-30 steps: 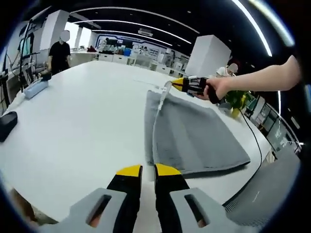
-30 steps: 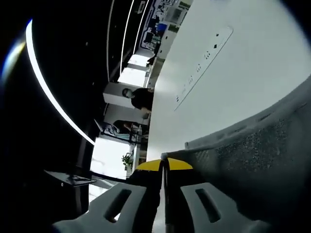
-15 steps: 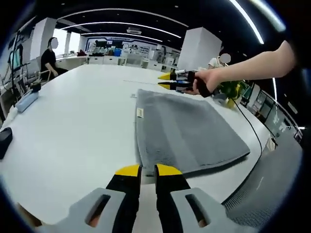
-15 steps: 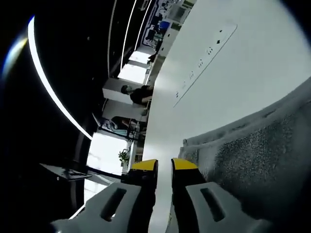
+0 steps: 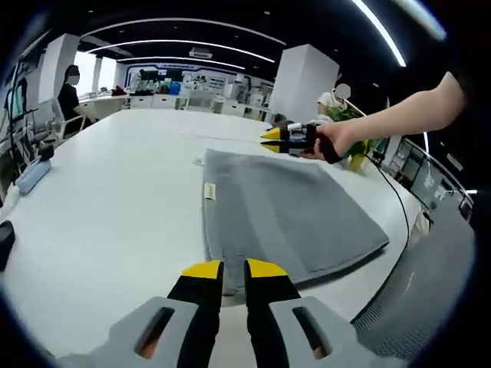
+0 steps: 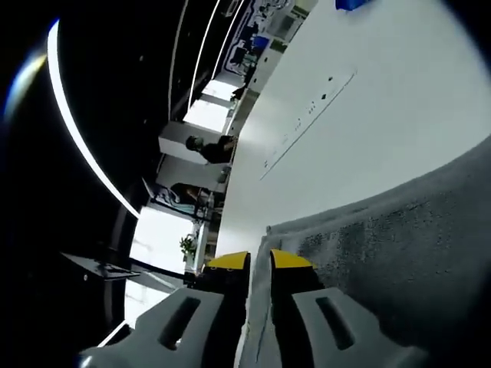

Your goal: Fold the towel on the table until its edges align and the towel forms a compact rectangular stack.

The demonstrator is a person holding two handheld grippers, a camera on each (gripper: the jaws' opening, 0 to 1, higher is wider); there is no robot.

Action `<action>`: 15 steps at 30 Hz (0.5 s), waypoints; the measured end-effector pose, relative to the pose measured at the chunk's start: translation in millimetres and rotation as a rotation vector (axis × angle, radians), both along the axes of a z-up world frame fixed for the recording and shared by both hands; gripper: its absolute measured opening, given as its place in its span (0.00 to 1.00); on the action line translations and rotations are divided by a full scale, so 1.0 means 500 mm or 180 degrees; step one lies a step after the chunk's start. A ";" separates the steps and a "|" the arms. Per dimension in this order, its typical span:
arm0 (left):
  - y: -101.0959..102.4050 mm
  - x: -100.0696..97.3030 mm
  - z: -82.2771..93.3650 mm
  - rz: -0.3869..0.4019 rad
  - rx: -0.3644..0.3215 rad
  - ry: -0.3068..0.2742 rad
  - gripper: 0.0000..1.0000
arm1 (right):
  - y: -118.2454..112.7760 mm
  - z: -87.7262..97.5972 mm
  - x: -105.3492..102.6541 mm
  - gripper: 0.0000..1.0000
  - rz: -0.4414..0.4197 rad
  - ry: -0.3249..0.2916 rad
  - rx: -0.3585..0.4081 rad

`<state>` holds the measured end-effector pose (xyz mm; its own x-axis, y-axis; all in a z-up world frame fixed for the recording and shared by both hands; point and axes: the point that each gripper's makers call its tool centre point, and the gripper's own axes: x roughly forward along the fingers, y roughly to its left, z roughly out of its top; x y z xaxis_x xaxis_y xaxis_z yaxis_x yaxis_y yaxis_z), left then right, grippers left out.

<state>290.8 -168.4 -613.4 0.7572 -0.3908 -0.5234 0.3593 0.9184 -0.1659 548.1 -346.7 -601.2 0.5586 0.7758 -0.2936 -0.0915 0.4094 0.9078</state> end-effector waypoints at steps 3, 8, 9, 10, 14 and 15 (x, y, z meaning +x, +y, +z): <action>0.003 0.020 0.024 -0.0195 0.0125 -0.0069 0.11 | -0.042 -0.005 -0.002 0.05 -0.0070 -0.0036 -0.0071; 0.000 0.061 0.070 -0.0424 0.0190 -0.0260 0.11 | -0.128 -0.034 -0.033 0.06 -0.0098 0.0138 -0.0230; 0.000 0.070 0.077 -0.0436 0.0192 -0.0278 0.11 | -0.137 -0.034 -0.036 0.07 -0.0084 0.0131 -0.0257; -0.003 0.081 0.087 -0.0461 0.0195 -0.0318 0.11 | -0.156 -0.030 -0.038 0.07 -0.0084 0.0093 -0.0306; -0.036 0.107 0.121 -0.0630 0.0227 -0.0440 0.11 | -0.223 -0.018 -0.048 0.07 -0.0204 0.0043 -0.0183; -0.051 0.113 0.129 -0.0702 0.0237 -0.0473 0.11 | -0.236 -0.020 -0.052 0.07 -0.0245 0.0060 -0.0163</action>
<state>347.3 -194.0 -548.7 0.7287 -0.5193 -0.4463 0.5673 0.8229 -0.0314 522.1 -464.5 -611.2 0.6099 0.7145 -0.3428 -0.0410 0.4604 0.8868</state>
